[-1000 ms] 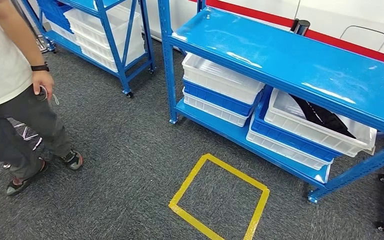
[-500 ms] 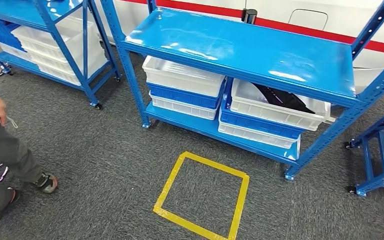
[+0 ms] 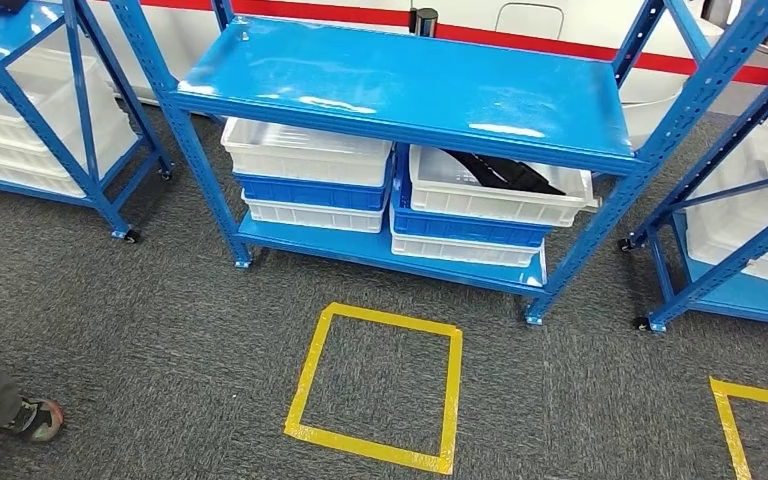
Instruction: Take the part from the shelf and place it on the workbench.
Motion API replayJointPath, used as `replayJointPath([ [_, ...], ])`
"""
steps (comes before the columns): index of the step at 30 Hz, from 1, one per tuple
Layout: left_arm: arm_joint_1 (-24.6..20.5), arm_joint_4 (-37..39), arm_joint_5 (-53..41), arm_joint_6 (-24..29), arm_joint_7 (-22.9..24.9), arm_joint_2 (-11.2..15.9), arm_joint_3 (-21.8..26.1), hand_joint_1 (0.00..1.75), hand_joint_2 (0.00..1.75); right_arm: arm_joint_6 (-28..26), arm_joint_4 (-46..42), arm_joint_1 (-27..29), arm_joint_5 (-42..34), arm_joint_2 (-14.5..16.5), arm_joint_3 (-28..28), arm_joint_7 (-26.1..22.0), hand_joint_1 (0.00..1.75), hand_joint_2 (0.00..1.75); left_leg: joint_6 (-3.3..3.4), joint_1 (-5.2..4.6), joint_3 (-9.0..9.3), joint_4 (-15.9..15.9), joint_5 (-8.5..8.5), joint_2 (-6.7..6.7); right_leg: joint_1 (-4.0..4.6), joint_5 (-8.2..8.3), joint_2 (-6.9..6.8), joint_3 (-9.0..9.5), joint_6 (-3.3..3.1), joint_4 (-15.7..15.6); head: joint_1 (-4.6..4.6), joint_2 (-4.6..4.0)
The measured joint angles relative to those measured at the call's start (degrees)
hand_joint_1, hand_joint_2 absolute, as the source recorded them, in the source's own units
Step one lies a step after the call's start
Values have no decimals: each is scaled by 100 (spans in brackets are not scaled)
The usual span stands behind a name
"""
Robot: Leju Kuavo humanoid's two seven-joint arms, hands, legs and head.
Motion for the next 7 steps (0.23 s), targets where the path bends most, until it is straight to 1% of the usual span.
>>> replayJointPath([
  [1, -1, 0, 0, 0, 0, -1, 0, 0, 175, -8, -1, 9, 14, -4, 0, 7, 0, 0, -9, -1, 5, 1, -6, 50, -7, 78, -16, 102, 52, -161, 7, 0],
  [2, -4, 0, 1, 0, 2, -2, 0, 0, 175, -25, -1, 17, 34, -8, 1, 14, 0, 44, -20, 1, 14, 2, -13, 89, -16, 213, -41, 311, 100, -526, 10, 0],
  [3, -8, 0, 1, 0, 5, -3, 0, 0, 175, -46, -2, 20, 58, -10, 2, 22, 0, 87, -36, 2, 25, 3, -20, 119, -22, 360, -85, 582, 131, -999, 18, 0],
  [4, -13, 0, 2, 0, 10, -3, 0, 0, 175, -66, -2, 17, 83, -15, 4, 33, 0, 131, -62, -9, 35, 6, -31, 143, 0, 491, -129, 811, 132, -1392, 22, 0],
  [5, -17, 0, 2, 0, 17, -4, 0, 0, 175, -78, -2, 16, 106, -19, 7, 48, 0, 175, -90, -25, 47, 13, -45, 162, 18, 585, -165, 963, 105, -1656, 23, 0],
  [6, -19, 0, 2, -1, 23, -3, 0, 0, 175, -85, -2, 16, 125, -19, 9, 69, 0, 175, -77, -43, 57, 23, -68, 173, 11, 644, -191, 1042, 71, -1785, 16, 0],
  [7, -20, 0, 1, -1, 26, -2, 0, 0, 175, -87, -2, 16, 136, -20, 11, 82, 0, 175, -81, -57, 62, 29, -81, 177, 25, 675, -197, 1052, 49, -1797, 12, 0],
])
